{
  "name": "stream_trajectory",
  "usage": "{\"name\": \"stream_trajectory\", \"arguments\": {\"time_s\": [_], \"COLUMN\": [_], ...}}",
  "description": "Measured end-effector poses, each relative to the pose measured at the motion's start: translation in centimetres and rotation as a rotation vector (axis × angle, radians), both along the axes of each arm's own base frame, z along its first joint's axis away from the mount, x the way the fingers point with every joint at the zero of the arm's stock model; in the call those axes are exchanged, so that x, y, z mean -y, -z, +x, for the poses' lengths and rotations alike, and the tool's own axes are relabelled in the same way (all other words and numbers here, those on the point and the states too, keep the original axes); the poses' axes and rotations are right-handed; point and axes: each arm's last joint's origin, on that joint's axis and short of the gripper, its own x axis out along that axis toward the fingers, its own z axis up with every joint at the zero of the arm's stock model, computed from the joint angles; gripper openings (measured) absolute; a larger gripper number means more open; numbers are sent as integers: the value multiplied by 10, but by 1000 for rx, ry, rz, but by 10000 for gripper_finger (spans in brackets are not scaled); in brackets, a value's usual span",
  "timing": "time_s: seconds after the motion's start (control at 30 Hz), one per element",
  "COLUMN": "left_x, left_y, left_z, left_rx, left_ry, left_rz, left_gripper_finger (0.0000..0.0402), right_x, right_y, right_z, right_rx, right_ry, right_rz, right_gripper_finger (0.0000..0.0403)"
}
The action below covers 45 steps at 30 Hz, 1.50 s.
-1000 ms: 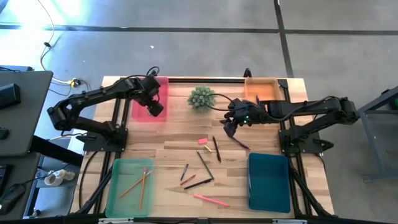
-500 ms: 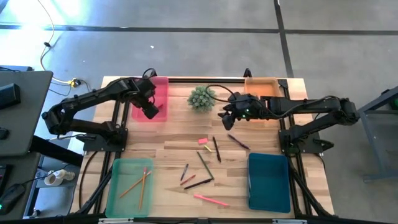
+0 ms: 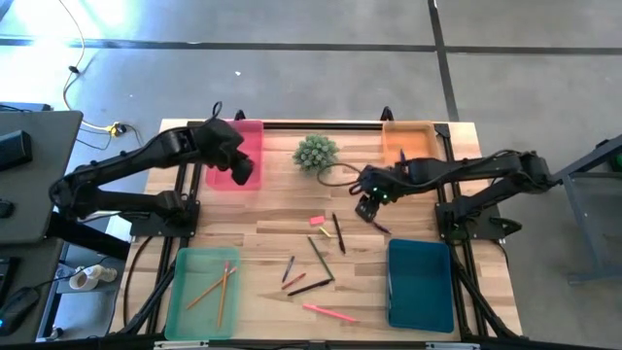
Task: Sort crayons/erasers/pens/pencils in bins
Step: Put the purple pen into the orange bin
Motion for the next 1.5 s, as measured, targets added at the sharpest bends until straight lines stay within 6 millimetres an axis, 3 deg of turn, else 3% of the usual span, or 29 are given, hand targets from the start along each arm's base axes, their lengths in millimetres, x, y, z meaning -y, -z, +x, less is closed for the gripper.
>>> {"name": "stream_trajectory", "arguments": {"time_s": [0.23, 0.6, 0.93, 1.2, 1.5], "left_x": [11, 30, 31, 31, 30], "left_y": [-14, -21, -21, -21, -21], "left_z": [13, 27, 28, 28, 28], "left_rx": [155, 273, 278, 276, 273], "left_ry": [63, 136, 137, 132, 109], "left_rz": [69, 25, 31, 35, 43], "left_gripper_finger": [87, 49, 31, 30, 30], "right_x": [-9, -15, -16, -17, -17], "right_y": [30, 57, 87, 96, 118], "right_z": [13, 10, -6, -4, 0], "right_rx": [-159, -338, -400, -347, -419], "right_ry": [-51, -89, -59, -22, -15], "right_rz": [59, 72, 138, 155, 156], "right_gripper_finger": [200, 200, 200, 196, 161]}}
